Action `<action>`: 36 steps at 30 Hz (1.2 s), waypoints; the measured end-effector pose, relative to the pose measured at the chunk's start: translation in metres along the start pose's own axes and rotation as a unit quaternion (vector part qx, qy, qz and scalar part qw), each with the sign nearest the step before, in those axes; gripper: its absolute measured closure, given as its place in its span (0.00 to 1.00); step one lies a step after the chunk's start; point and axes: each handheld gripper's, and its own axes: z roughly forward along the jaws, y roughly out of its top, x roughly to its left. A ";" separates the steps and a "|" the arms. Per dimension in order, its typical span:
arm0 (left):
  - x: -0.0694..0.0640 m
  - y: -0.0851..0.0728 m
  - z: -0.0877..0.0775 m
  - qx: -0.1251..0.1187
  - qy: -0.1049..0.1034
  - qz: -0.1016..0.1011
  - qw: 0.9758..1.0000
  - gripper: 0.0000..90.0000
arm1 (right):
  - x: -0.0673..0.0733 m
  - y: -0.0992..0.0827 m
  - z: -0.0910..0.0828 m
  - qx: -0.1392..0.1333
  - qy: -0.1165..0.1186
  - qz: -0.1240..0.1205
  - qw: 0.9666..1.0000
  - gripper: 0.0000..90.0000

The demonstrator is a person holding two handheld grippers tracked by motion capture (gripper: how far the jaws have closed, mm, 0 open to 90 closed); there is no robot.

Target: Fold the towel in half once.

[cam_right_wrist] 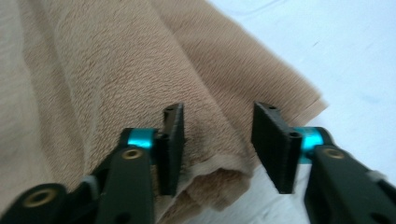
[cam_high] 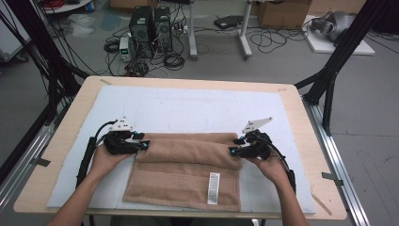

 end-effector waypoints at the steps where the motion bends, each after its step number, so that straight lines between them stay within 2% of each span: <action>1: -0.001 0.000 0.000 0.004 -0.004 0.006 1.000 0.67 | 0.001 -0.002 0.000 0.001 0.006 0.005 1.000 0.70; 4: -0.006 0.000 0.001 0.009 -0.013 0.017 1.000 0.81 | 0.004 -0.005 -0.001 0.001 0.022 0.002 1.000 0.84; 8: -0.011 0.002 -0.002 0.011 -0.011 0.034 0.999 0.93 | 0.010 -0.003 -0.004 0.000 0.017 -0.014 1.000 0.90; 11: -0.012 0.004 -0.009 -0.003 0.003 0.041 0.999 0.95 | 0.012 -0.001 -0.009 -0.005 0.012 -0.017 1.000 0.91; 15: -0.013 0.008 -0.023 -0.046 0.020 0.039 0.998 0.95 | 0.015 0.003 -0.018 -0.020 -0.001 -0.029 0.999 0.91; 17: -0.013 0.011 -0.029 -0.059 0.027 0.042 0.997 0.96 | 0.016 0.007 -0.022 -0.030 -0.004 -0.031 0.999 0.91; 22: -0.013 0.021 -0.033 -0.067 0.036 0.051 0.996 0.96 | 0.019 0.014 -0.027 -0.036 -0.006 -0.042 0.998 0.91; 24: -0.008 0.029 -0.031 -0.073 0.058 0.051 0.994 0.96 | 0.015 0.019 -0.027 -0.039 -0.013 -0.041 0.998 0.92; 25: -0.002 0.038 -0.028 -0.080 0.077 0.049 0.993 0.96 | 0.010 0.023 -0.028 -0.044 -0.022 -0.043 0.998 0.93; 27: 0.012 0.064 -0.024 -0.107 0.114 0.038 0.987 0.96 | -0.008 0.045 -0.032 -0.061 -0.059 -0.034 0.996 0.93; 28: 0.021 0.082 -0.022 -0.125 0.135 0.027 0.983 0.96 | -0.017 0.057 -0.035 -0.080 -0.080 -0.026 0.993 0.92; 29: 0.029 0.104 -0.017 -0.130 0.172 0.034 0.976 0.94 | -0.028 0.074 -0.039 -0.105 -0.104 -0.008 0.989 0.85; 30: 0.033 0.118 -0.014 -0.127 0.207 0.031 0.970 0.87 | -0.040 0.094 -0.042 -0.123 -0.133 0.013 0.983 0.74; 31: 0.039 0.127 -0.013 -0.127 0.219 0.010 0.967 0.73 | -0.047 0.105 -0.043 -0.123 -0.158 0.025 0.980 0.69; 32: 0.044 0.132 -0.012 -0.129 0.215 -0.005 0.968 0.63 | -0.052 0.112 -0.043 -0.123 -0.163 0.035 0.978 0.68; 33: 0.046 0.133 -0.012 -0.130 0.212 -0.005 0.969 0.63 | -0.054 0.114 -0.043 -0.127 -0.160 0.042 0.978 0.68; 34: 0.048 0.130 -0.012 -0.124 0.203 -0.006 0.971 0.63 | -0.054 0.114 -0.041 -0.125 -0.157 0.038 0.979 0.67; 35: 0.049 0.126 -0.012 -0.119 0.188 -0.009 0.975 0.63 | -0.052 0.112 -0.039 -0.115 -0.152 0.032 0.981 0.64; 36: 0.049 0.120 -0.011 -0.111 0.182 -0.009 0.977 0.62 | -0.050 0.108 -0.036 -0.108 -0.144 0.024 0.983 0.64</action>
